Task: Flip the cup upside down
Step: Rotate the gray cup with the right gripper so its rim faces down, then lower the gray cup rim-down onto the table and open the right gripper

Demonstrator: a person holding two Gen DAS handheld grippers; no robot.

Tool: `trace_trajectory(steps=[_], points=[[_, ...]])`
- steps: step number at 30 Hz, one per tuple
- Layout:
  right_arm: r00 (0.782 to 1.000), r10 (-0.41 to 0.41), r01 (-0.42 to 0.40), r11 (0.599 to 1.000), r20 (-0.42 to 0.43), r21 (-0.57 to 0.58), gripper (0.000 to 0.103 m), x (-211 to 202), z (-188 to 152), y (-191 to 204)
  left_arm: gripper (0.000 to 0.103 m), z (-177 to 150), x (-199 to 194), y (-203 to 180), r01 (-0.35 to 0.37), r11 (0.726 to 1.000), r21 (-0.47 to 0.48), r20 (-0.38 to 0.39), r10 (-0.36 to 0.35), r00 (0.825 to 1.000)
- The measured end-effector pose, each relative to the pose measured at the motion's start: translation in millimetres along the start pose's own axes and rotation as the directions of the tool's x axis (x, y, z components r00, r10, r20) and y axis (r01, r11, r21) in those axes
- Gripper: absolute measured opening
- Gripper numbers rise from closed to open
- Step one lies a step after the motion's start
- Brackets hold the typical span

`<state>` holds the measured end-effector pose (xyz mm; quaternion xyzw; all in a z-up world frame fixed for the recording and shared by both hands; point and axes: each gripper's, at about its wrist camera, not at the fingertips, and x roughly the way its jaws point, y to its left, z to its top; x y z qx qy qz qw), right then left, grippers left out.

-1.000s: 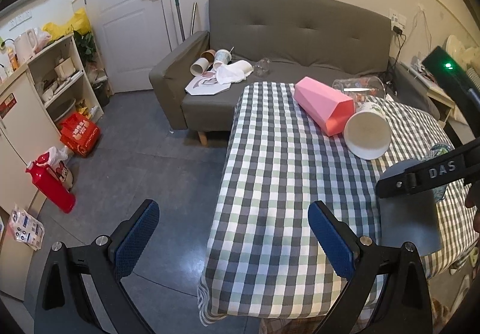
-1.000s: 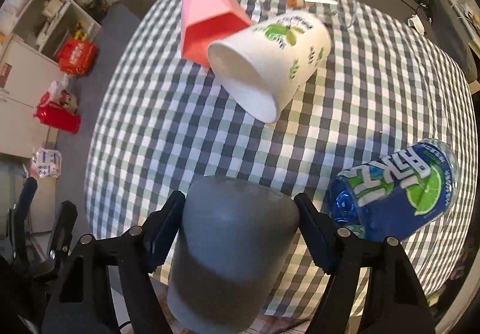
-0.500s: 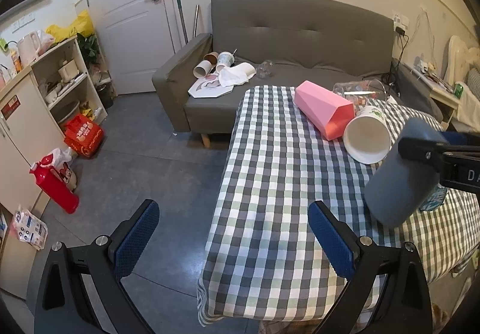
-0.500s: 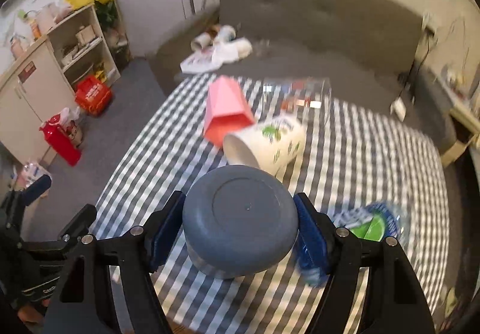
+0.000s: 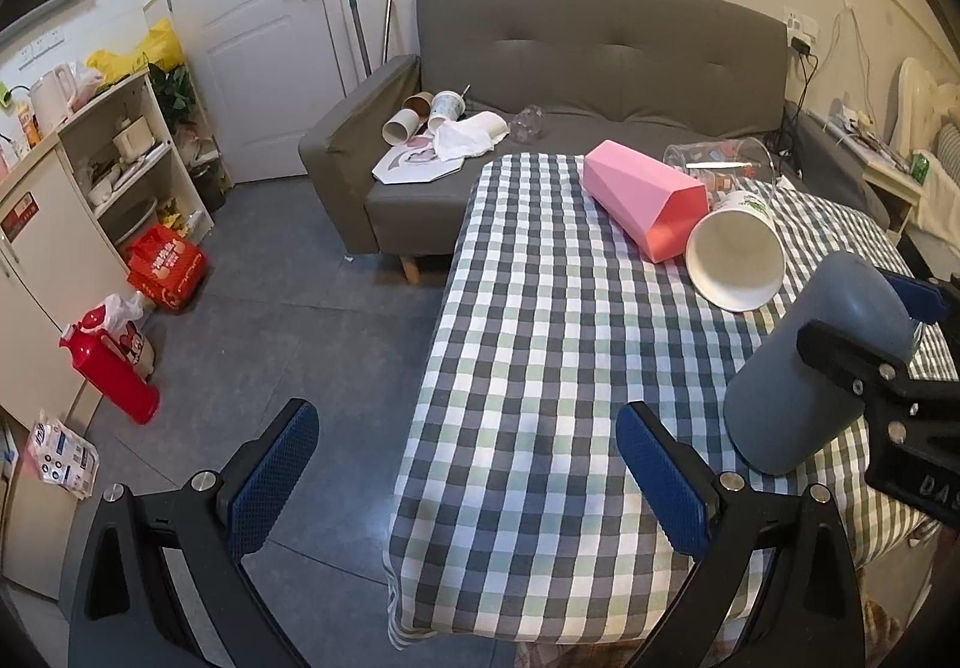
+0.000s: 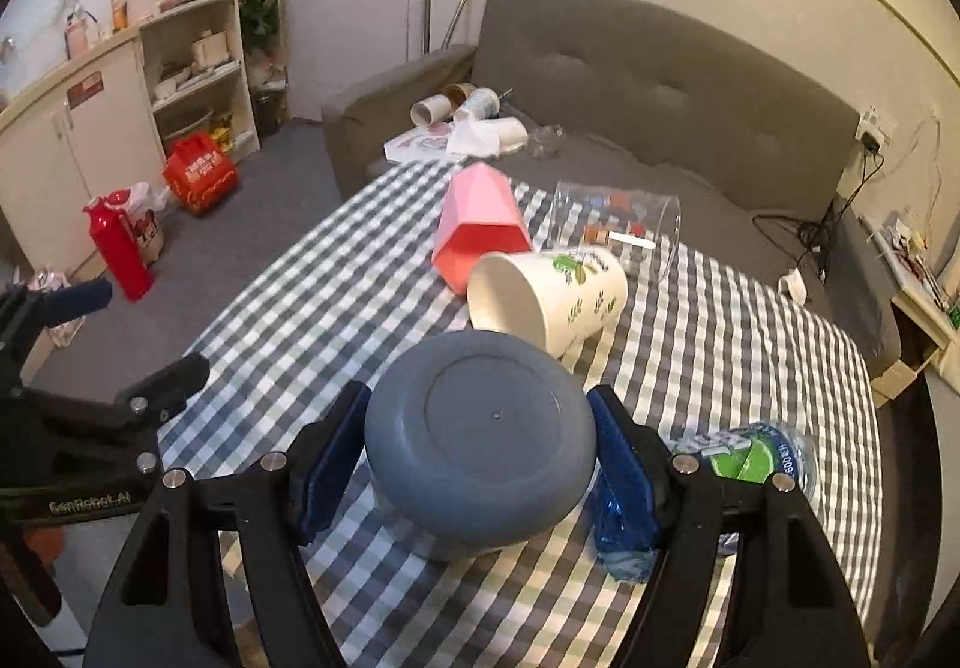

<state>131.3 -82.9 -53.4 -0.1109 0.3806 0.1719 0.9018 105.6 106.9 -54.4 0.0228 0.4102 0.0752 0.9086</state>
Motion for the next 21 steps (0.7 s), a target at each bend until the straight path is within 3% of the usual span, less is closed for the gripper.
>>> trace_trajectory(steps=[12,14,21], points=[[1.000,-0.008,0.008,0.999,-0.008,-0.044,0.074,-1.0,-3.9,8.2,0.102,-2.1,-7.2,-0.7,-0.003,1.000,-0.003,-0.001,0.003,1.000],[1.000,-0.012,0.012,0.999,-0.009,-0.041,0.078,-1.9,-4.7,9.9,0.102,-2.1,-10.3,1.0,-0.008,1.000,-0.004,0.001,0.008,1.000],[0.997,-0.001,0.001,1.000,0.081,0.006,0.083,-34.8,-0.4,2.5,0.102,1.3,-30.3,6.8,-0.010,1.000,-0.016,0.030,0.011,0.999]])
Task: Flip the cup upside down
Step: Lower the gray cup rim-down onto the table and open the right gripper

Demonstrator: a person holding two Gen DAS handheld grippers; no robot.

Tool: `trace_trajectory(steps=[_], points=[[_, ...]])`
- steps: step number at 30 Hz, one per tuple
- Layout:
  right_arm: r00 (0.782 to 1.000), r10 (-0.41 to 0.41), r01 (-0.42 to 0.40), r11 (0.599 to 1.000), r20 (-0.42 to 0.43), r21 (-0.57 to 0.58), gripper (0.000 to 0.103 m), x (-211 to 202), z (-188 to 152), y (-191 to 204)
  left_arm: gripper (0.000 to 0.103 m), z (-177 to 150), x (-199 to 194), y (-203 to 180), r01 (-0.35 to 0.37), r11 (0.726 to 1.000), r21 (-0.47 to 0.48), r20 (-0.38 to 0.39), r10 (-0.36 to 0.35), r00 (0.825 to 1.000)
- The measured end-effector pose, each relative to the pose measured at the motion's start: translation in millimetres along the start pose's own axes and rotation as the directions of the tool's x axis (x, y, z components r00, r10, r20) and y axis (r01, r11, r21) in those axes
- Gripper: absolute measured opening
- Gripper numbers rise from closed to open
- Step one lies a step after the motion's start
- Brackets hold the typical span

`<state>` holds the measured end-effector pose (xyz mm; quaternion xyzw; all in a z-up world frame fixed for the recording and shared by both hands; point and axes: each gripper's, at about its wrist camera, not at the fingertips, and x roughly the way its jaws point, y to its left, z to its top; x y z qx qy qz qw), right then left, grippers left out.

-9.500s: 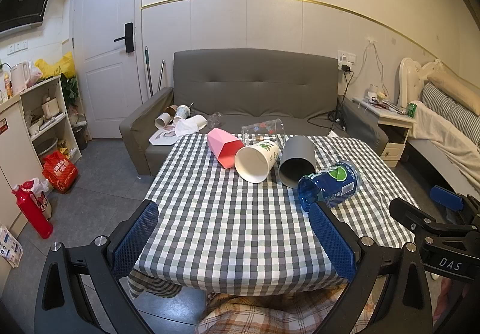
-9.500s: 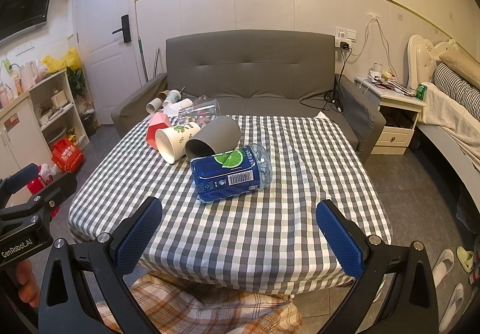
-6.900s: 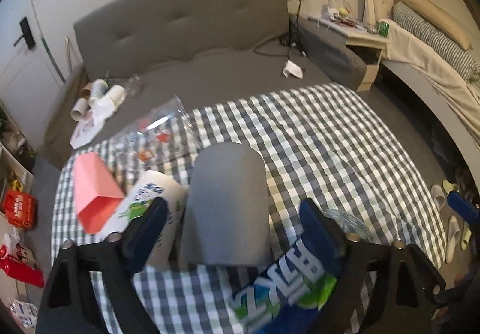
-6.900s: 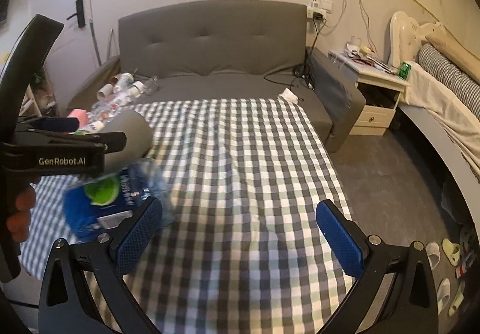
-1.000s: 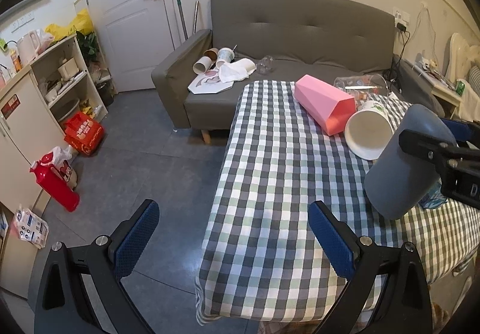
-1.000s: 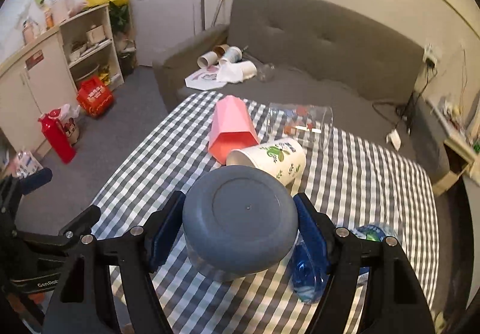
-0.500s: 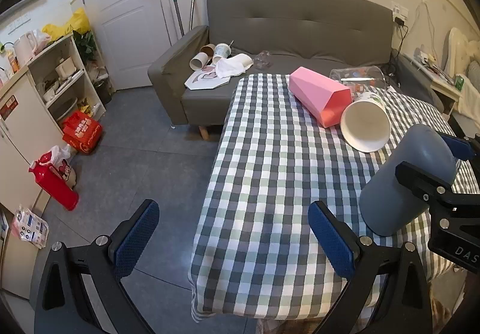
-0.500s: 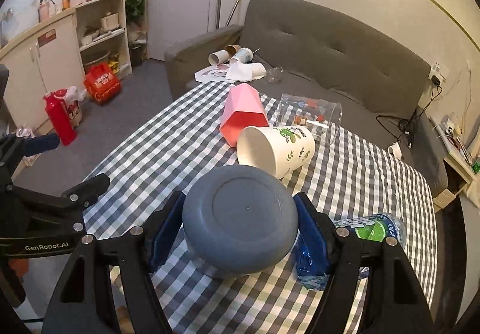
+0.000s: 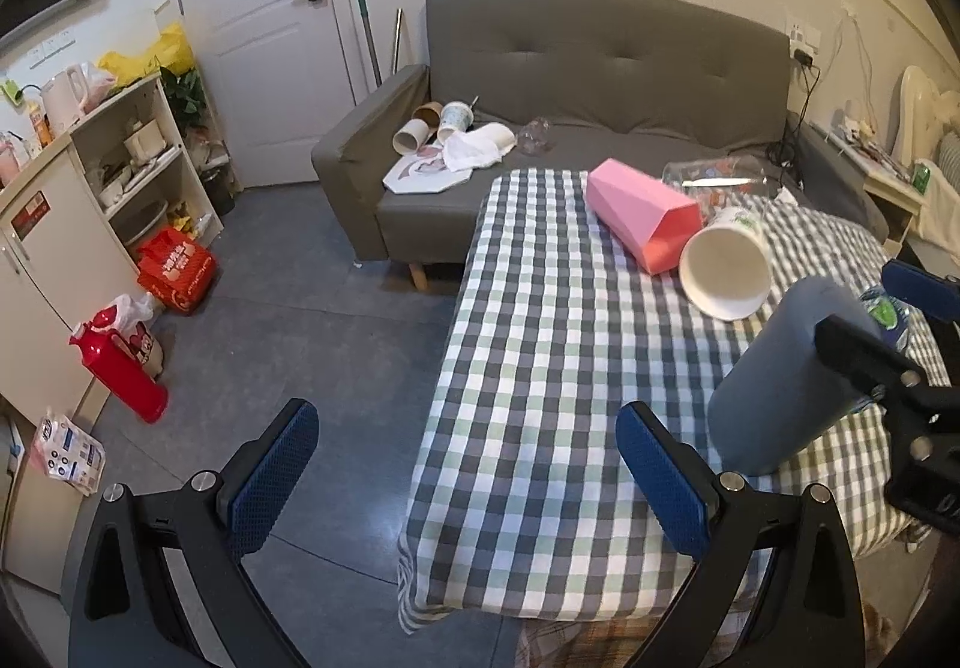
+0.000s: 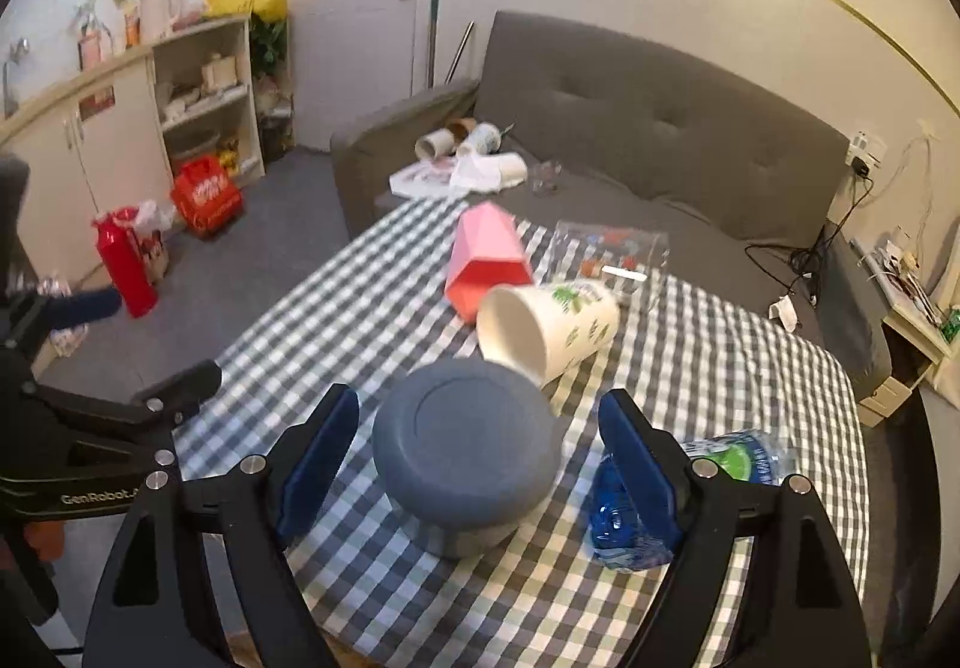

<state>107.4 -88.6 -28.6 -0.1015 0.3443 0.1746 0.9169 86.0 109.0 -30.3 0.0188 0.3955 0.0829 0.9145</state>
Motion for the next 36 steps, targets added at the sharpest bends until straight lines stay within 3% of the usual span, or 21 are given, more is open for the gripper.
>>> trace_trajectory(steps=[8,18,31,36], points=[[0.997,-0.032,0.023,0.993,0.076,0.116,0.083,-57.1,-2.2,-34.8,0.102,10.3,-46.8,-14.0,0.035,0.999,0.003,0.106,-0.035,0.994],[0.985,-0.113,0.083,0.974,0.132,0.209,0.088,-117.6,-38.3,-78.6,0.102,0.7,-89.8,-51.4,0.101,0.994,0.039,0.213,-0.107,0.971],[0.984,-0.140,0.105,0.954,0.108,0.283,0.103,-116.9,-86.8,-89.8,0.103,-35.7,-100.7,-76.3,0.118,0.991,0.064,0.253,-0.131,0.959],[0.985,-0.140,0.107,0.955,0.101,0.276,0.103,-115.4,-100.7,-86.0,0.103,-44.1,-99.5,-78.0,0.109,0.992,0.061,0.251,-0.121,0.960]])
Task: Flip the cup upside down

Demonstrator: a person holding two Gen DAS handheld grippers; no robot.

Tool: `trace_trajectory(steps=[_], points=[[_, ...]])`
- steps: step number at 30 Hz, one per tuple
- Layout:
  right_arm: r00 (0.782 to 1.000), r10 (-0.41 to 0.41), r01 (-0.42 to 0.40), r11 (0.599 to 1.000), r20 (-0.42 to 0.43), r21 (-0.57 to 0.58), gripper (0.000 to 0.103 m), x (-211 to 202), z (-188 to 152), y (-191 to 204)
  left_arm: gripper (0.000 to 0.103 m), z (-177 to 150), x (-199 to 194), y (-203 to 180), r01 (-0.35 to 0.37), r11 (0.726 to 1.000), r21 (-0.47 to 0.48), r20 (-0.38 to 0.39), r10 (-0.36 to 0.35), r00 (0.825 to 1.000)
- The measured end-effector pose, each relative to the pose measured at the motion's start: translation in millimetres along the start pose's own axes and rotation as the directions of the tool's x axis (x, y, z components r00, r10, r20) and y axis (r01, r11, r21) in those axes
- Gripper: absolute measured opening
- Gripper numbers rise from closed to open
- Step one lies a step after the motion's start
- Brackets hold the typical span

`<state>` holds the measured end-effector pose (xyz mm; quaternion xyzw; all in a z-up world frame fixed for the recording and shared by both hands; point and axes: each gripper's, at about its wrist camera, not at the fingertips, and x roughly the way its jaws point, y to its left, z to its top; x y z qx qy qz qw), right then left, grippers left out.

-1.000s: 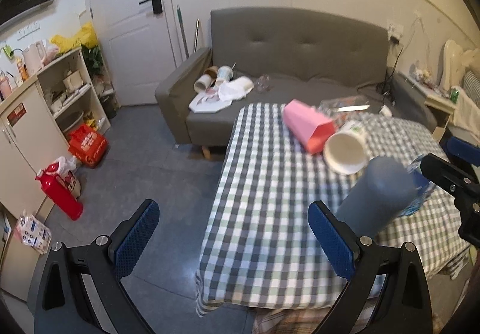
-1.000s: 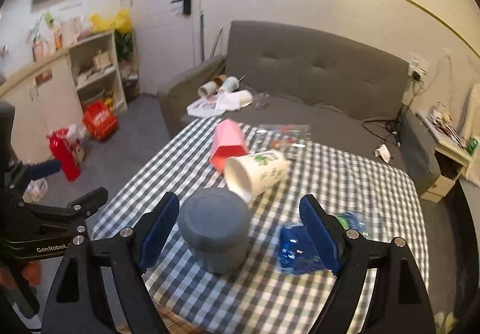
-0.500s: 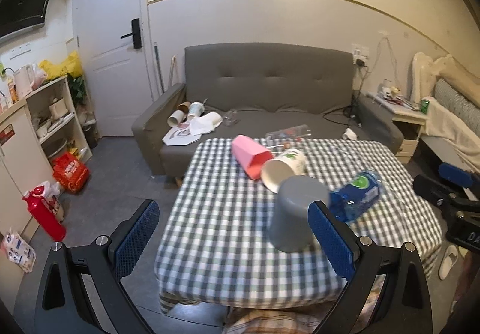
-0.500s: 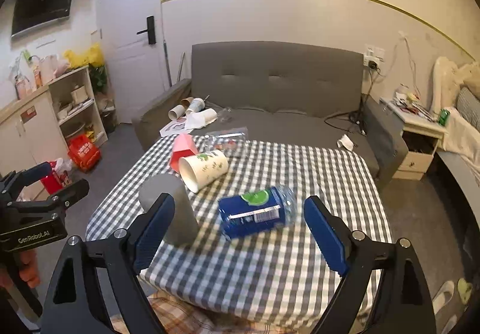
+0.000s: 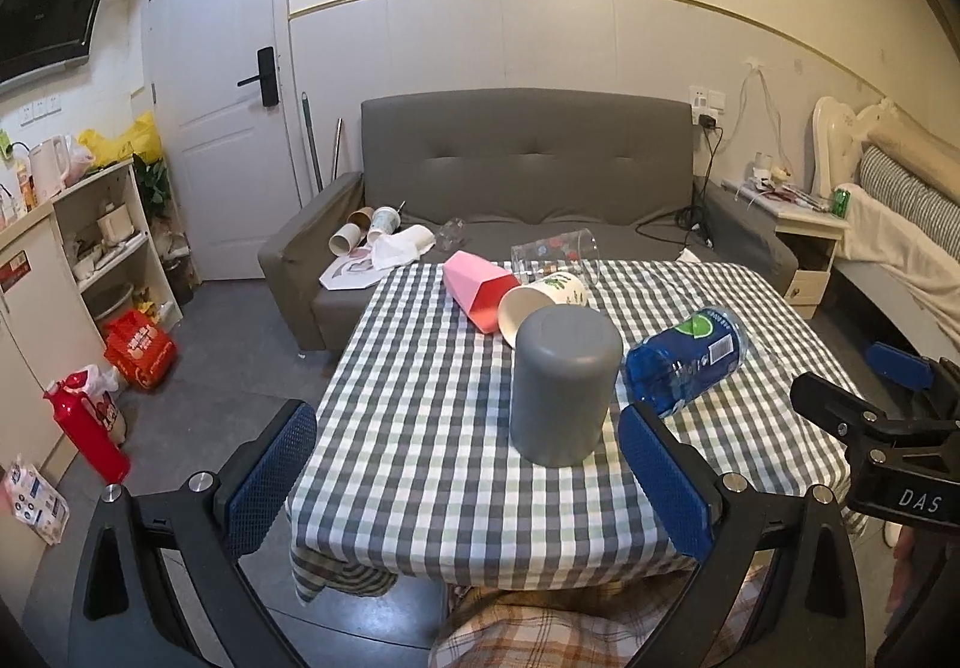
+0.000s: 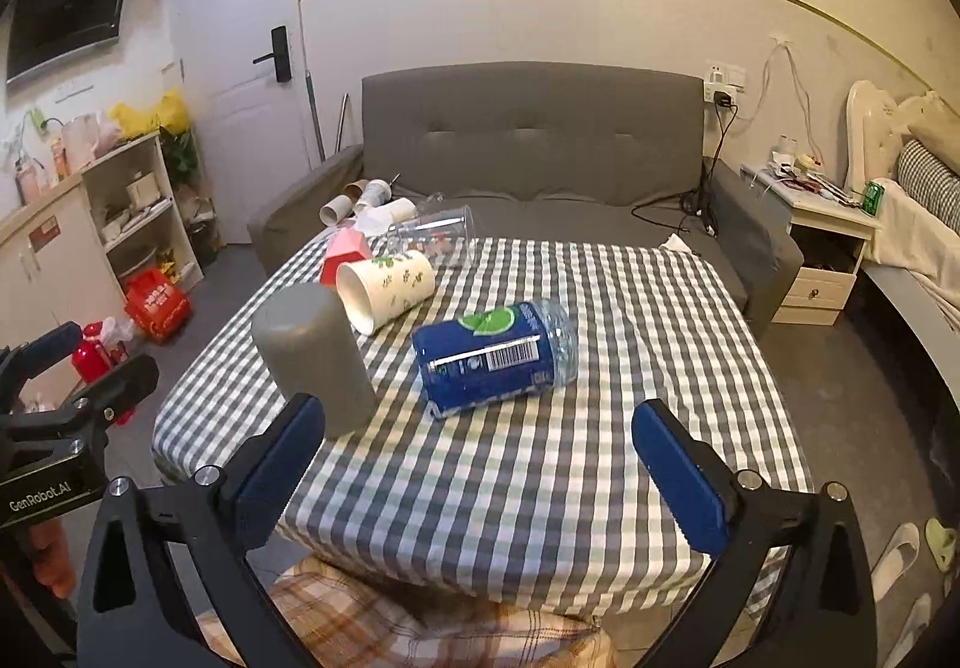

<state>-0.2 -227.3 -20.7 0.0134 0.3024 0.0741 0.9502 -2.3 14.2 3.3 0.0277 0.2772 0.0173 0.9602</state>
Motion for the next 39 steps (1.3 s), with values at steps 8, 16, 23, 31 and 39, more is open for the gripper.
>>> trace_trajectory(steps=[8,16,23,31,39], points=[[1.000,-0.007,0.007,1.000,0.001,-0.008,0.103,-1.5,-1.7,2.6,0.103,-1.1,-4.1,4.2,-0.008,1.000,-0.025,0.007,0.008,1.000],[1.000,-0.009,0.009,1.000,0.001,-0.015,0.103,-3.6,-1.2,5.4,0.103,-3.0,-6.2,7.1,-0.005,0.999,-0.038,0.009,0.006,1.000],[1.000,-0.010,0.010,1.000,-0.005,-0.016,0.103,-3.3,-1.8,5.0,0.103,-3.1,-6.3,7.2,-0.006,0.999,-0.037,0.008,0.006,1.000],[1.000,-0.013,0.012,1.000,-0.013,-0.013,0.103,-0.4,-2.3,3.6,0.103,-3.1,-6.1,7.3,-0.006,0.999,-0.037,0.008,0.006,1.000],[1.000,-0.013,0.013,1.000,-0.017,-0.014,0.103,-0.4,-3.4,3.6,0.103,-3.1,-6.2,7.6,-0.006,0.999,-0.037,0.009,0.006,1.000]])
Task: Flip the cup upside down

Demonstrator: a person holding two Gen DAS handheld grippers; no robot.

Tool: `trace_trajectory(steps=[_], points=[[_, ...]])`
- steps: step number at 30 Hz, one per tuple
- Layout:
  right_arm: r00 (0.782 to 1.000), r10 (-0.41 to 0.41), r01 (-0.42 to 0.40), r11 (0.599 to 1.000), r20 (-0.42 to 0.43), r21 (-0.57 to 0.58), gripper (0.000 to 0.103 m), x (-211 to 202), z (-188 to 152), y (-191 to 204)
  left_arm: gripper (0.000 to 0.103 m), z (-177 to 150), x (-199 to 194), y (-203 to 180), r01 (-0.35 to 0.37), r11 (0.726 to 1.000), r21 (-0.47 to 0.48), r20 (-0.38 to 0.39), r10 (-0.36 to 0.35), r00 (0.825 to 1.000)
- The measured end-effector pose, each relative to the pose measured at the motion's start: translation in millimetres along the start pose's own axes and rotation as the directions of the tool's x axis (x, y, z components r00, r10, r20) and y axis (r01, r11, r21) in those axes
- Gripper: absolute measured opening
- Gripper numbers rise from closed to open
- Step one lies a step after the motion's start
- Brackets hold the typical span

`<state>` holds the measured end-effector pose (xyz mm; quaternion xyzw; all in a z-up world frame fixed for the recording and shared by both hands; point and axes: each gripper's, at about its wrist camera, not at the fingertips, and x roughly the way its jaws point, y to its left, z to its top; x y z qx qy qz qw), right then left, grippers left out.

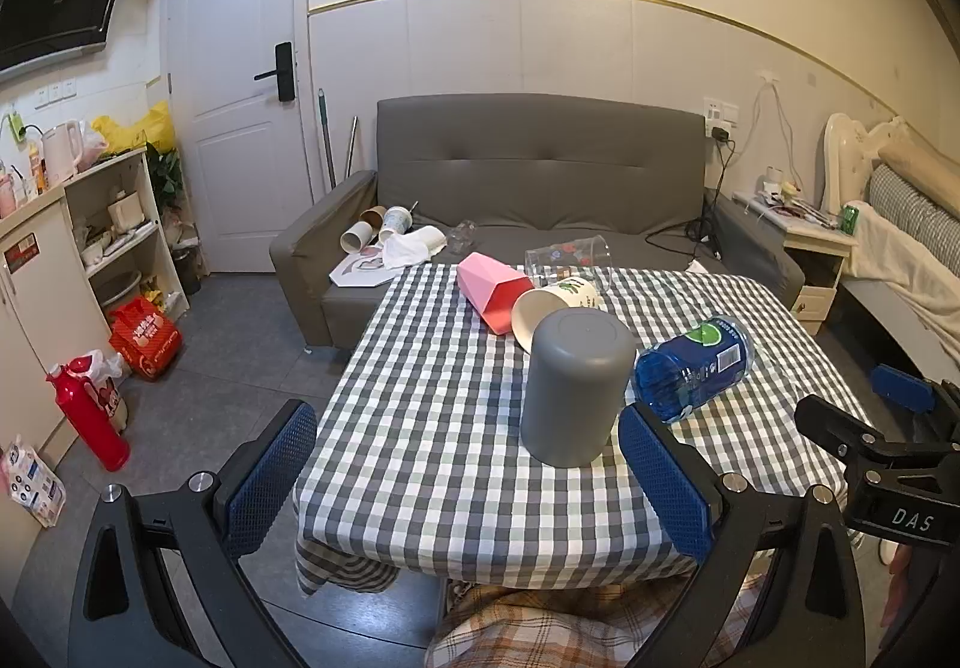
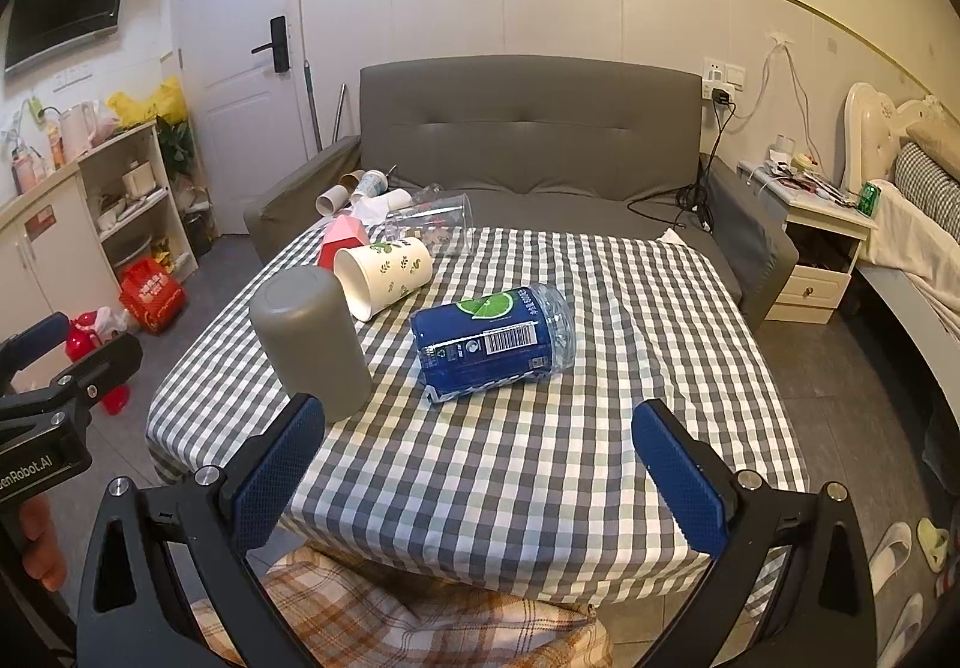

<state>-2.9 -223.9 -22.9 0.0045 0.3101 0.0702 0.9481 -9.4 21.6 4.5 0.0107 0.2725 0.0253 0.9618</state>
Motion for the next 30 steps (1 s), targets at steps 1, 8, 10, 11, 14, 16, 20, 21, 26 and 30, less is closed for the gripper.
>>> trace_trajectory(steps=[1,8,10,11,14,16,20,21,26,30], points=[[1.000,-0.001,0.001,1.000,-0.001,0.000,0.103,-0.2,-0.3,0.0,0.103,0.2,0.0,0.1,0.000,1.000,0.000,0.000,0.000,1.000],[1.000,-0.002,0.002,1.000,-0.003,0.002,0.103,1.0,-2.3,0.3,0.103,0.3,0.0,0.2,-0.001,1.000,0.000,-0.001,0.001,1.000],[1.000,-0.003,0.003,1.000,-0.005,0.002,0.103,1.4,-2.9,0.6,0.103,0.2,-0.1,0.3,0.000,1.000,0.000,0.000,0.000,1.000],[1.000,-0.003,0.003,1.000,-0.006,0.002,0.103,1.5,-3.3,0.7,0.103,0.2,-0.1,0.3,0.000,1.000,0.000,0.000,0.000,1.000],[1.000,-0.002,0.002,1.000,-0.006,0.002,0.103,2.0,-3.5,0.3,0.103,0.1,0.0,0.2,0.000,1.000,0.000,-0.001,0.000,1.000],[1.000,-0.003,0.003,1.000,-0.009,0.002,0.103,2.8,-4.0,0.2,0.103,0.0,0.0,0.1,0.000,1.000,0.000,0.000,0.000,1.000],[1.000,-0.004,0.004,1.000,-0.013,0.003,0.103,3.8,-5.3,0.2,0.103,0.0,0.1,0.0,0.000,1.000,0.000,-0.001,0.000,1.000],[1.000,-0.005,0.005,1.000,-0.015,0.003,0.103,4.3,-5.4,0.5,0.103,0.2,0.0,0.1,0.000,1.000,0.000,-0.001,0.000,1.000],[1.000,-0.006,0.006,1.000,-0.023,0.004,0.103,6.6,-7.2,1.2,0.103,-0.3,-0.5,0.3,-0.002,1.000,-0.001,0.000,0.002,1.000],[1.000,-0.006,0.007,1.000,-0.028,0.006,0.103,7.6,-6.5,2.1,0.103,0.1,-0.6,0.5,0.000,1.000,0.000,0.000,0.000,1.000]])
